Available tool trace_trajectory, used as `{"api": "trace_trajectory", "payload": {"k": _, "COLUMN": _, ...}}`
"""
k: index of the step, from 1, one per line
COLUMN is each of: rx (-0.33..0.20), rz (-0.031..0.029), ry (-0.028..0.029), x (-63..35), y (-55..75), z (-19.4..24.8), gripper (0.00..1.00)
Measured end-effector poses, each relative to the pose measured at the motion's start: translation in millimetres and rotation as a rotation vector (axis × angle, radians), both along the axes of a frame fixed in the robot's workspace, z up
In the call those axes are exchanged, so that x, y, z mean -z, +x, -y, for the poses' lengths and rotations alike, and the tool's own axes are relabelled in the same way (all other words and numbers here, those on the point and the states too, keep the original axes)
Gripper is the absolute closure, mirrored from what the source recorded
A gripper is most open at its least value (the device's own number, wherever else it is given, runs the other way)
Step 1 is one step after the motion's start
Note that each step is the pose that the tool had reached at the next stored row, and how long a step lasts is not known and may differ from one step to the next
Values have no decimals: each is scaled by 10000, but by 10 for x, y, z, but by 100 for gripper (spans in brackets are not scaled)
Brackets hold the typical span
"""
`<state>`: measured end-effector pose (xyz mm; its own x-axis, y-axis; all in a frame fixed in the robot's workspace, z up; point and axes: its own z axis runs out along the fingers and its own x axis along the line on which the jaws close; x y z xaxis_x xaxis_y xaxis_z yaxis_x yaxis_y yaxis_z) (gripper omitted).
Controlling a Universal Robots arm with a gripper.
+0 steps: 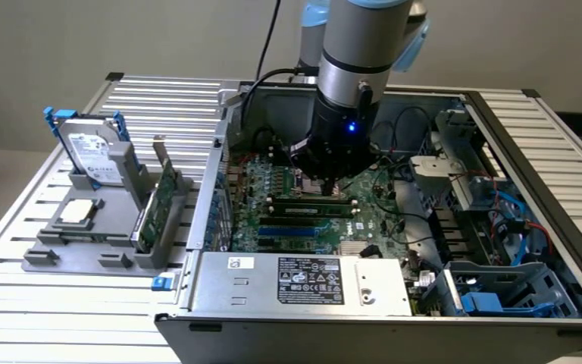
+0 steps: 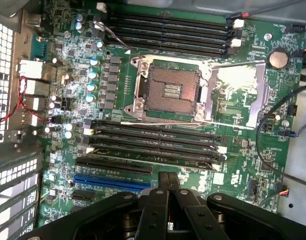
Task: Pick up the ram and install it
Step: 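Press down the ram until it locks into place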
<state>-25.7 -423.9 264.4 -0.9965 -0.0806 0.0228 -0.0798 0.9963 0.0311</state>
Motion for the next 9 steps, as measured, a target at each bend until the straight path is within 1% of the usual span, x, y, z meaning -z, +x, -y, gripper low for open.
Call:
{"api": "trace_trajectory", "payload": {"k": 3, "rx": 442, "rz": -1, "ry": -16, "x": 1, "y": 0, "z": 0, "gripper": 89}}
{"api": "trace_trajectory", "payload": {"k": 9, "rx": 485, "rz": 0, "ry": -20, "x": 0, "y": 0, "z": 0, "gripper": 89}}
